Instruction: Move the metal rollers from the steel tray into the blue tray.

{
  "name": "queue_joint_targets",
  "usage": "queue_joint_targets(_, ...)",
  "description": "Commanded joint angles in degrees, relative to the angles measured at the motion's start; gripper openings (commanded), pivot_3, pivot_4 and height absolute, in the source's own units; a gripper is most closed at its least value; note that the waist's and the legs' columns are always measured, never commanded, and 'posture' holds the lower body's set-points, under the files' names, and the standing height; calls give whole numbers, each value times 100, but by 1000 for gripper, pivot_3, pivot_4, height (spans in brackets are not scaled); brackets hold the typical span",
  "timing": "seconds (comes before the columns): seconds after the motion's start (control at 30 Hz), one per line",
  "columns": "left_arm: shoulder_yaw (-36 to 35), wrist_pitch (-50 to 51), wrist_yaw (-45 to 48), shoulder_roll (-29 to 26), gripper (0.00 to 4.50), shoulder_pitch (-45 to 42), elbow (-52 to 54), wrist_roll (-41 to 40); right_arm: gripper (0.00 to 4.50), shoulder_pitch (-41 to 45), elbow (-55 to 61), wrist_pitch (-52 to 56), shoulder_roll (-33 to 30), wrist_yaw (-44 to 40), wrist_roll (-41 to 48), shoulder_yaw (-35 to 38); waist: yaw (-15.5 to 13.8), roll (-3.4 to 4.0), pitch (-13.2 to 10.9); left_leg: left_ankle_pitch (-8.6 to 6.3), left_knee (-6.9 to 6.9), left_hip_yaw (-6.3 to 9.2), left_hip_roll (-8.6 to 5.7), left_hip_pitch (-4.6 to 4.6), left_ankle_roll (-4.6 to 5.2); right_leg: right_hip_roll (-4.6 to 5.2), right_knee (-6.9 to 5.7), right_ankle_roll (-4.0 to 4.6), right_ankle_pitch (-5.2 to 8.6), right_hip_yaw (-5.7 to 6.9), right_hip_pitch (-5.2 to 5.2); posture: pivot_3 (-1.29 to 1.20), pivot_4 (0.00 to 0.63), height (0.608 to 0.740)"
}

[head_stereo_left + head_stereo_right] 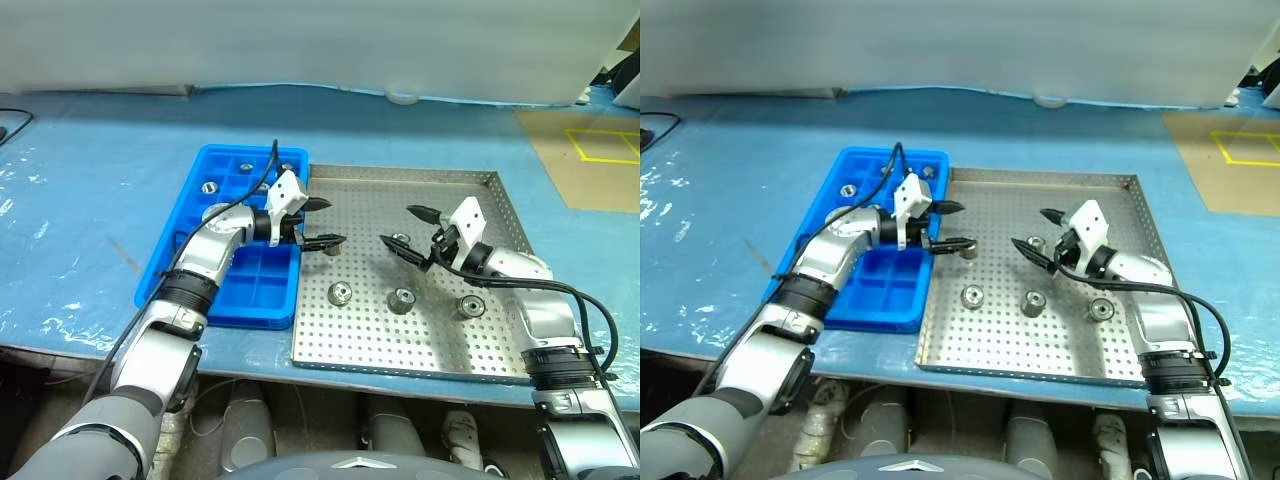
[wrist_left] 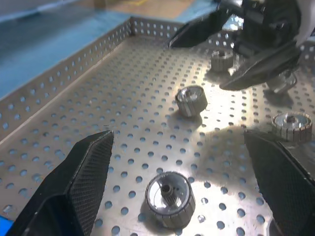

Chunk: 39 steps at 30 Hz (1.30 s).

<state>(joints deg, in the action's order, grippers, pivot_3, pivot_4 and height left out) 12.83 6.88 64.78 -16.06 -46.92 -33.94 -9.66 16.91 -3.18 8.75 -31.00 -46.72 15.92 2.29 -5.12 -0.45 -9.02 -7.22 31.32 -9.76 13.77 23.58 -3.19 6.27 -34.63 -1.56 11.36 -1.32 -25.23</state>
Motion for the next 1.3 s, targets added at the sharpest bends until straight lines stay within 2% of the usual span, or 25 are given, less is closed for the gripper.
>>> queue_joint_targets(0.03, 201, -70, 361, -4, 4444, -396, -354, 241, 4474, -165, 443, -12, -82, 135, 52, 222, 30, -1, 0, 0, 0, -2, -1, 0, 1, 0, 1, 0, 0, -1, 0, -165, 150, 740)
queue_joint_targets(0.33, 764, -1018, 611, 440, 4444, -1905, -2352, 1311, 4474, -861, 1149, 137, -40, 567, 103, 432, 129, -4, -2, -3, 9, -6, -5, -2, 5, 2, 1, -2, 0, -14, 5, -271, 150, 740)
queue_joint_targets(0.6, 1436, -1672, 833, 625, 4444, -2482, -3416, 2420, 4474, -1312, 1617, 254, 26, 916, 110, 587, 319, -6, -3, -7, 3, -10, -6, -1, 10, 0, 15, -6, 0, -16, 2, -343, 150, 740)
queue_joint_targets(0.7, 1543, -1783, 672, 613, 3848, -2656, -3632, 2745, 4500, -1375, 1684, 261, 65, 1004, 95, 570, 321, -8, -4, -7, 6, -10, -6, -1, 10, 1, 14, -6, 0, -15, 3, -353, 150, 740)
queue_joint_targets(0.73, 1529, -1785, 661, 623, 3426, -2708, -3679, 2786, 4500, -1381, 1692, 255, 78, 1024, 91, 559, 321, -8, -4, -7, 8, -10, -6, -1, 10, 2, 14, -6, 0, -17, 3, -353, 150, 740)
queue_joint_targets(0.77, 1505, -1792, 663, 627, 3258, -2742, -3714, 2811, 4500, -1383, 1706, 258, 90, 1044, 84, 544, 321, -8, -4, -7, 8, -10, -6, -1, 11, 2, 14, -6, 0, -17, 3, -355, 150, 740)
queue_joint_targets(0.93, 1460, -1910, 814, 667, 1672, -2796, -3784, 2926, 4500, -1337, 1694, 240, 158, 1115, 49, 489, 314, -8, -4, -8, 3, -11, -6, 0, 12, 2, 21, -6, 0, -15, 3, -350, 150, 740)
queue_joint_targets(1.03, 1306, -1888, 768, 678, 1674, -2751, -3761, 2834, 4500, -1262, 1642, 239, 177, 1104, 45, 462, 312, -8, -4, -10, 3, -13, -6, 2, 15, 2, 25, -6, 0, -16, 3, -343, 150, 740)
queue_joint_targets(1.17, 563, -1505, 1164, 698, 1674, -2678, -3525, 2082, 4500, -1113, 1602, 268, 202, 988, 102, 361, 306, -8, -4, -10, 2, -14, -6, 2, 16, 2, 25, -6, 0, -16, 3, -294, 150, 740)
queue_joint_targets(1.3, -271, -991, 504, 623, 1674, -2437, -3018, 1427, 4500, -704, 1622, 498, 284, 634, 380, 90, 300, -9, -5, -10, 1, -15, -5, 1, 15, 2, 23, -4, -1, -15, 2, -217, 150, 740)
